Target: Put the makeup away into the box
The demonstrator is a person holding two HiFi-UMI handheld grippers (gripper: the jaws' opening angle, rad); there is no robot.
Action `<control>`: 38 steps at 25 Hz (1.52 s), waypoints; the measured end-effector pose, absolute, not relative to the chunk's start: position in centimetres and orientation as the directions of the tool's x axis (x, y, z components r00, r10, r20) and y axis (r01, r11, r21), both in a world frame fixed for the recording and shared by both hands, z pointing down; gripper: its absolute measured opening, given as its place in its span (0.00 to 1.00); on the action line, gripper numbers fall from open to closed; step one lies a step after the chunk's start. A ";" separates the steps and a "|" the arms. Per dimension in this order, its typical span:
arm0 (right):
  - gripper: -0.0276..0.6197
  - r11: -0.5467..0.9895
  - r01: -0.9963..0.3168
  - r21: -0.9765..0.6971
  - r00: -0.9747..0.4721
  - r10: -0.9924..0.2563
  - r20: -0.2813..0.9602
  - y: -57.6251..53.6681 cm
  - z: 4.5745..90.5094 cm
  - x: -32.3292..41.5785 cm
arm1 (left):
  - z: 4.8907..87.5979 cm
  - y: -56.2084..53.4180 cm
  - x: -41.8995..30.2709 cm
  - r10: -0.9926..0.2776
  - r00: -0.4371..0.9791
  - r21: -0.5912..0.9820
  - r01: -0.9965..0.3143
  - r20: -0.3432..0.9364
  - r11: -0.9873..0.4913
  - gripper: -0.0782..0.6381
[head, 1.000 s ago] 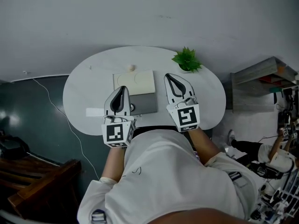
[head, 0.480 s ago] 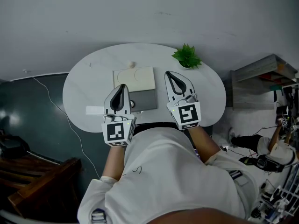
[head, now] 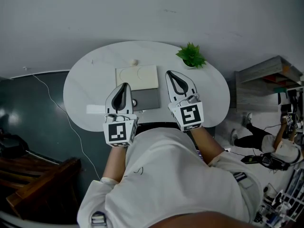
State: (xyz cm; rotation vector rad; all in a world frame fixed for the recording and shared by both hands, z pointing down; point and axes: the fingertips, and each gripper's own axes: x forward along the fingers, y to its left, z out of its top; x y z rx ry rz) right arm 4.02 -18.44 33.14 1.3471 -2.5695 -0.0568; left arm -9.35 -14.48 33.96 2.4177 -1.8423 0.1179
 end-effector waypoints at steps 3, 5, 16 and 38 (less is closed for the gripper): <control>0.04 0.572 -0.808 0.142 -0.543 -0.816 0.199 -18.5 33.4 4.1 | 34.0 -14.5 -9.4 -0.956 0.266 0.033 -0.964 0.125 -0.264 0.14; 0.04 0.571 -0.809 0.140 -0.540 -0.816 0.203 -18.5 33.5 4.1 | 34.1 -14.5 -9.5 -0.956 0.266 0.034 -0.964 0.127 -0.264 0.14; 0.04 0.583 -0.798 0.154 -0.548 -0.808 0.216 -18.3 33.5 3.8 | 34.2 -14.6 -9.5 -0.955 0.268 0.038 -0.963 0.128 -0.265 0.14; 0.04 0.553 -0.824 0.124 -0.517 -0.824 0.231 -20.0 34.2 5.4 | 35.1 -15.9 -9.8 -0.955 0.249 0.038 -0.969 0.160 -0.246 0.14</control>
